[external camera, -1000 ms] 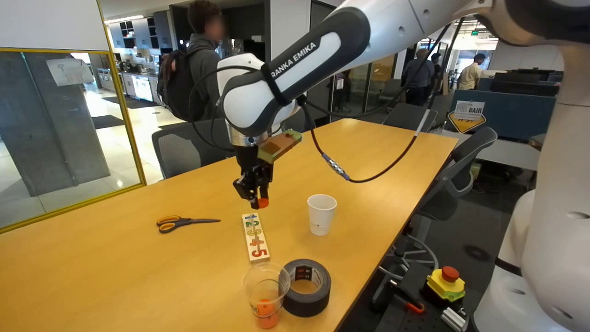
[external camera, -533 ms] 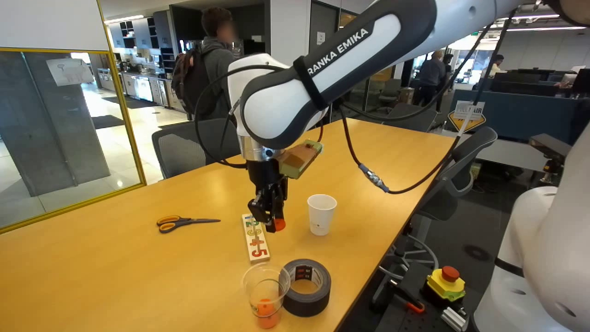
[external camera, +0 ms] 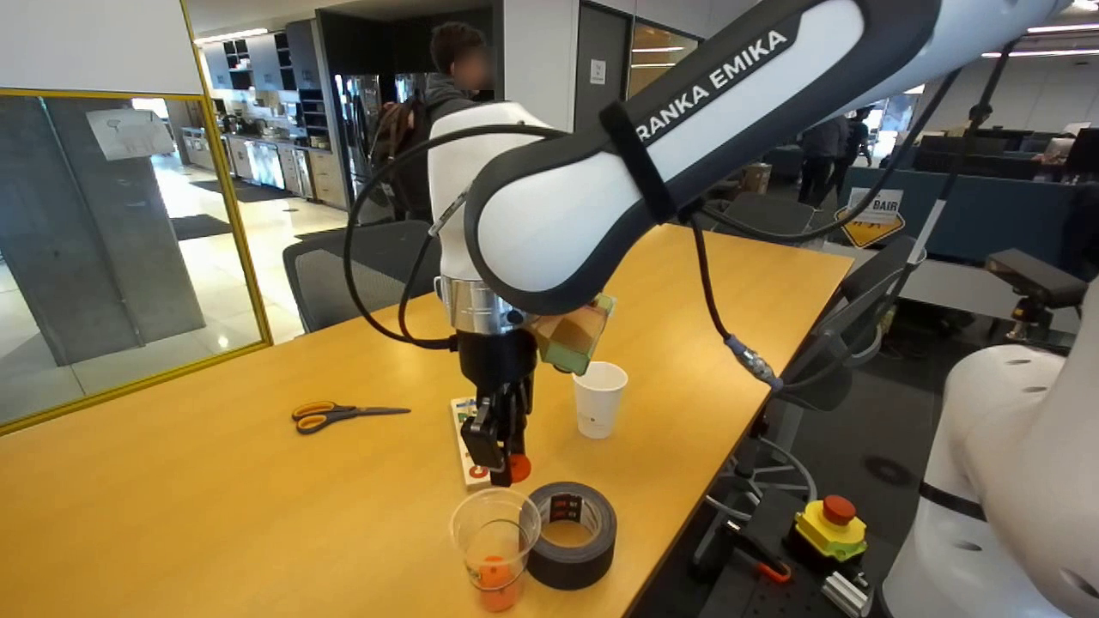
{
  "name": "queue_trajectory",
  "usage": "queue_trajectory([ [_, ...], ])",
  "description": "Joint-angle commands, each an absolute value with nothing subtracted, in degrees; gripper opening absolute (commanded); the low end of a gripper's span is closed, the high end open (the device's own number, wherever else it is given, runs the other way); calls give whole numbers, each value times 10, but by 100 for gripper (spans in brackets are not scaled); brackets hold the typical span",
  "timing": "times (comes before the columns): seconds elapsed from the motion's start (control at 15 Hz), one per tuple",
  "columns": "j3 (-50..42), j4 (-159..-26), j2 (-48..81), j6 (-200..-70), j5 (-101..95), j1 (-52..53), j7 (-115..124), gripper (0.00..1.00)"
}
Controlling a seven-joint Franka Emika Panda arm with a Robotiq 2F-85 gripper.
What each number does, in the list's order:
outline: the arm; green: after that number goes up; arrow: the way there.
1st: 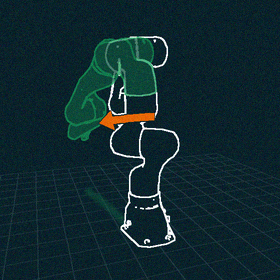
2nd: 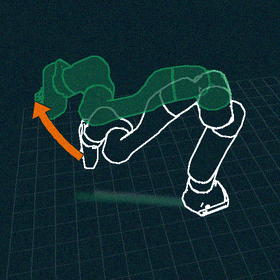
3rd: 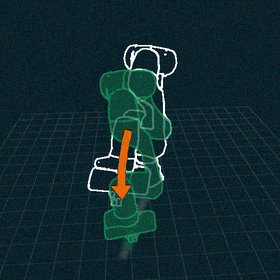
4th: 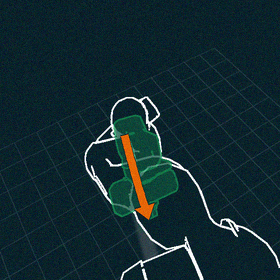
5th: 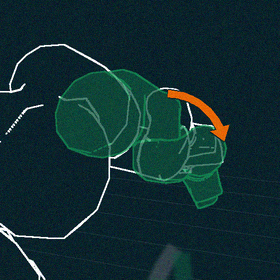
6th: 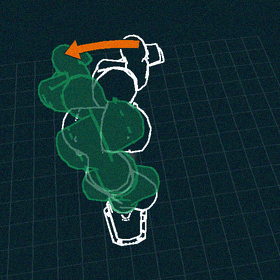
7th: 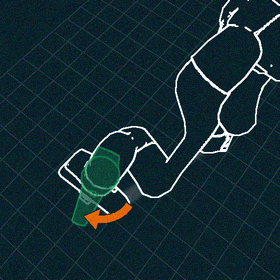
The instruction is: Pick up the orange tokens from the table and put them in the colourless cup. Pick up the yellow tokens from the table and put them in the white cup.
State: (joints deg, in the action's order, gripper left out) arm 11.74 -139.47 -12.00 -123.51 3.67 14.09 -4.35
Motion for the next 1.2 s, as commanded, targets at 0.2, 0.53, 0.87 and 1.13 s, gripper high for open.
queue_trajectory([
  [0.2, 130, -1436, -147, -1281, 86, 174, -81, 20],
  [0.53, 128, -1441, -132, -1314, 100, 178, -85, 20],
  [0.87, 127, -1440, -124, -1331, 100, 176, -82, 68],
  [1.13, 126, -1444, -142, -1312, 76, 165, -64, 95],
])
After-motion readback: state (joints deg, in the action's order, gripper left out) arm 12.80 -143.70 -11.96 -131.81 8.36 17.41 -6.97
